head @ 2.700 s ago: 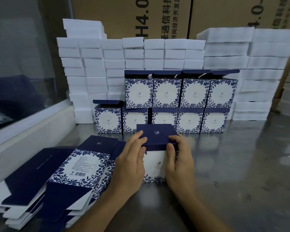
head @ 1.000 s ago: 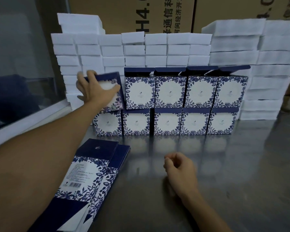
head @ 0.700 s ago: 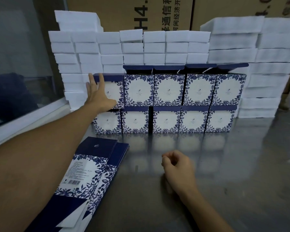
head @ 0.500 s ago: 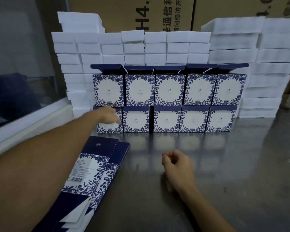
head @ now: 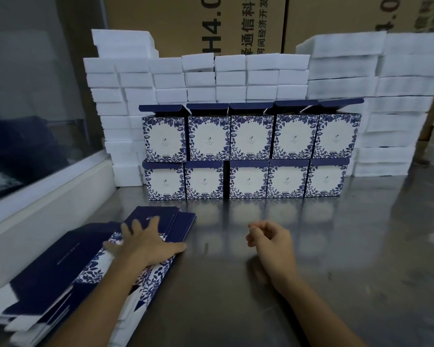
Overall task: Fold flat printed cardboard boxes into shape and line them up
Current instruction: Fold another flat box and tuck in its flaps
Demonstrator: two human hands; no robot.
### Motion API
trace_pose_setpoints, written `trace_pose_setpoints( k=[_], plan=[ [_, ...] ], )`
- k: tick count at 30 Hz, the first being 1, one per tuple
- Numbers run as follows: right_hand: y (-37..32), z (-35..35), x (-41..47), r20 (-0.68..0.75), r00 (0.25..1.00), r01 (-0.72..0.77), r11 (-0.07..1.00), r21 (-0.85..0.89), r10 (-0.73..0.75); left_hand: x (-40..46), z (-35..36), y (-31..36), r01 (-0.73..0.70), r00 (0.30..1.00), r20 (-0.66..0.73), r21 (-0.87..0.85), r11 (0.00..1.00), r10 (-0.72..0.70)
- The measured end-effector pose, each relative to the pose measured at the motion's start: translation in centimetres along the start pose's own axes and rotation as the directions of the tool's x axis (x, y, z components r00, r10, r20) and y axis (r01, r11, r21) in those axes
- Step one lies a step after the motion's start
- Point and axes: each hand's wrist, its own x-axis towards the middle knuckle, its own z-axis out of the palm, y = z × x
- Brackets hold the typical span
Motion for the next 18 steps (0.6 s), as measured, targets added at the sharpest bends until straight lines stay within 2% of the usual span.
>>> trace_pose_setpoints(
  k=[3,7,13,18],
  plan=[
    [-0.2,-0.1,-0.3,0.022,1.000,-0.005,1.000,0.025,0.004,-0.5,-0.7,-1.5,-0.002,1.000,0.021,-0.115,0.993,0.005],
    [-0.4,-0.3,-0.6,0.051,0.999,-0.012,1.000,0.021,0.011,-0.9,-1.1,-2.0,-0.041,0.999,0.000,-0.108,0.993,0.042],
    [-0.3,-0.4,-0.6,0.057,0.998,-0.009,1.000,0.004,0.009,-0.9,-2.2,-2.6,-0.067,0.996,-0.064,-0.186,0.980,0.056],
    [-0.2,-0.3,-0.7,0.069,0.998,-0.014,1.000,-0.005,0.014,-1.2,-2.5,-2.1,-0.070,0.994,-0.092,-0.107,0.992,0.060]
  ],
)
